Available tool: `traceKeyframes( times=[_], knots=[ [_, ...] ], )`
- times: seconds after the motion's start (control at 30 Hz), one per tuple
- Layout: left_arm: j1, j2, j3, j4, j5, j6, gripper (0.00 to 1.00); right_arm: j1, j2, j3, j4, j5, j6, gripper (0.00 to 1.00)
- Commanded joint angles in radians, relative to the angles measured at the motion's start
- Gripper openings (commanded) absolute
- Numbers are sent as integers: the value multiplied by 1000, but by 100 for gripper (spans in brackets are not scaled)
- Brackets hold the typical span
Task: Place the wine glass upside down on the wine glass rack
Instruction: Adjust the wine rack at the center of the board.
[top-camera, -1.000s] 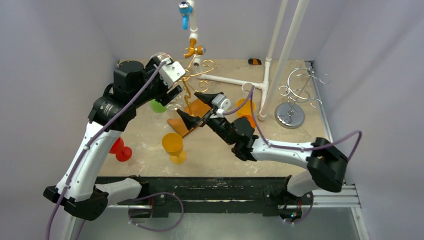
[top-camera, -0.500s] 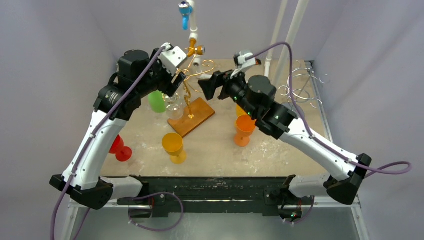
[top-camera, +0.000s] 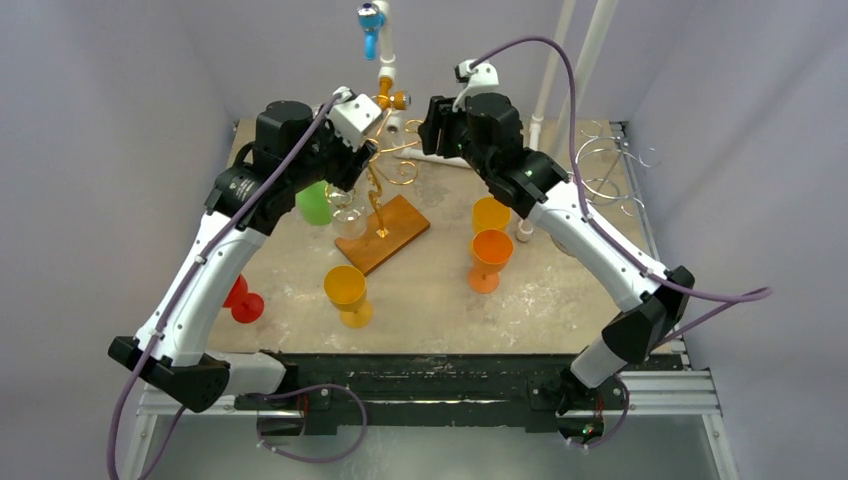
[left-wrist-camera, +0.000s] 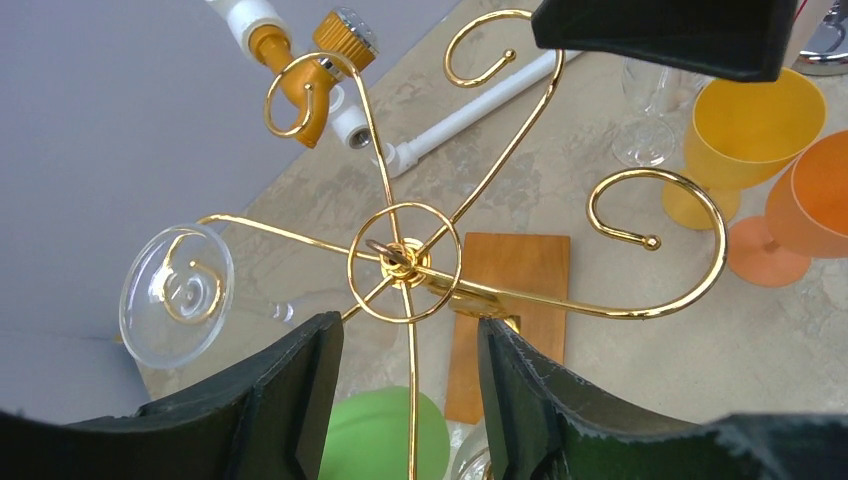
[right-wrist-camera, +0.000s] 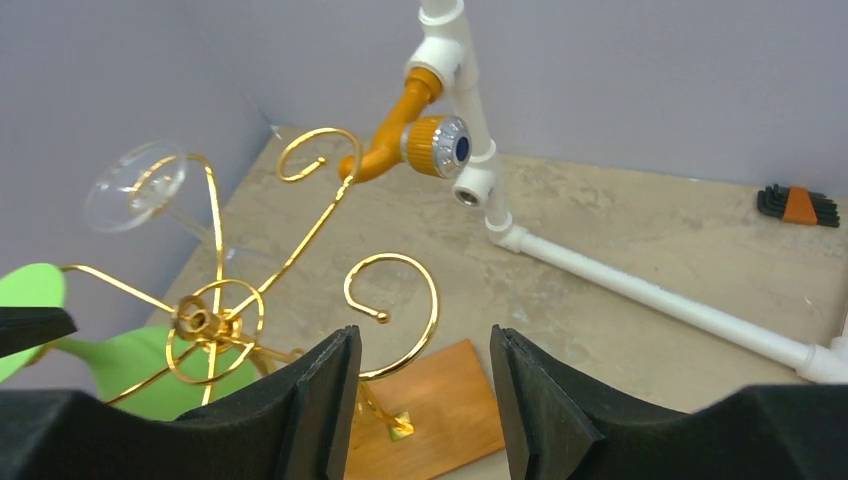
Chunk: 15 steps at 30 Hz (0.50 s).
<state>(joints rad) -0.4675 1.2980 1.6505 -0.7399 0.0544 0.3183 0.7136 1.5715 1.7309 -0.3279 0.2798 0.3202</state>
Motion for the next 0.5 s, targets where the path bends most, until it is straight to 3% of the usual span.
traceKeyframes(
  times=[0.0,0.23,0.47],
  knots=[
    [1,12,-8,55,-20,-35,55,-15,16,42,38,4,-22,58],
    [1,17,-31,84,-28,-28,55,-58,54,13,108,-52,9,55],
    [1,38,-47,116,-51,-24,54,-65,49,-51,145,-114,31,34]
  ],
)
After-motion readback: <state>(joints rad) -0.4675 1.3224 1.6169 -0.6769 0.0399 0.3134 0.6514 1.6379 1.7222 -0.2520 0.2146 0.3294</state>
